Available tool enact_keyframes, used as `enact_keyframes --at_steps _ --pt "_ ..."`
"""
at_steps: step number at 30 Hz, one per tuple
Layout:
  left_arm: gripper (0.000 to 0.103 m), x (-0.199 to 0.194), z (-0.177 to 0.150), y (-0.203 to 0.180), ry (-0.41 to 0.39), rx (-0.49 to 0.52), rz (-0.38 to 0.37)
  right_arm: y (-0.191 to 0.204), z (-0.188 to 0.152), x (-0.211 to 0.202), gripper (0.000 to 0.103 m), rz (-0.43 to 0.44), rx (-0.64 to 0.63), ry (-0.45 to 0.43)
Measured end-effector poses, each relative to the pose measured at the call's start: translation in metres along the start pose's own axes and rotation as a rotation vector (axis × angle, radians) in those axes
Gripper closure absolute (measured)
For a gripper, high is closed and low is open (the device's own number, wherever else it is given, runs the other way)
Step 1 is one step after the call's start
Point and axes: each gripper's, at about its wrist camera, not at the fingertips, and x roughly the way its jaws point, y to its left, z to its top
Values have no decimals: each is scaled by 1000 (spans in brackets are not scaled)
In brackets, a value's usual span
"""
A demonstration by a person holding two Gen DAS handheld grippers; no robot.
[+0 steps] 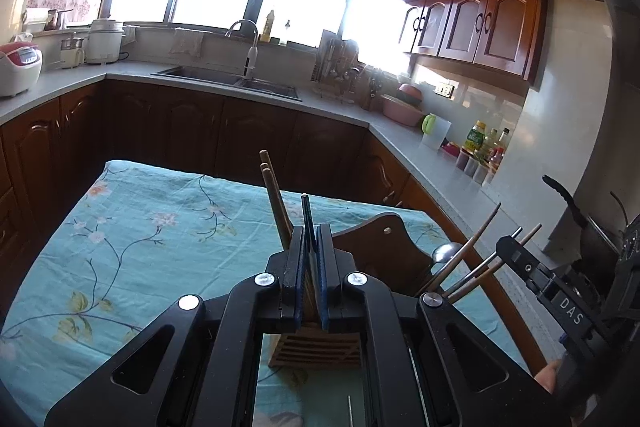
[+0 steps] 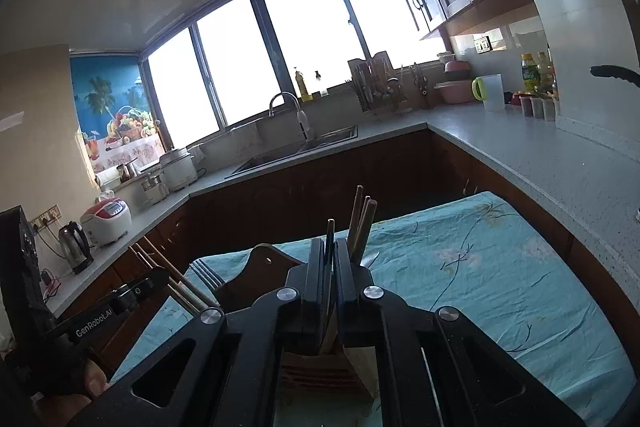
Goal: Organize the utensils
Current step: 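Lower the metal chopsticks into the holder and open both grippers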
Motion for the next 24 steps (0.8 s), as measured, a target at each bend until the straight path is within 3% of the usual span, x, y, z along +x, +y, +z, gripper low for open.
enact_keyframes --at_steps 15,19,24 --pt "98 1 4 2 25 -5 -7 3 1 1 98 -7 1 29" --pt "98 -4 5 3 28 -23 -14 4 2 0 93 6 10 33" --pt "87 -26 10 -2 -22 -8 -24 3 11 -13 80 24 36 8"
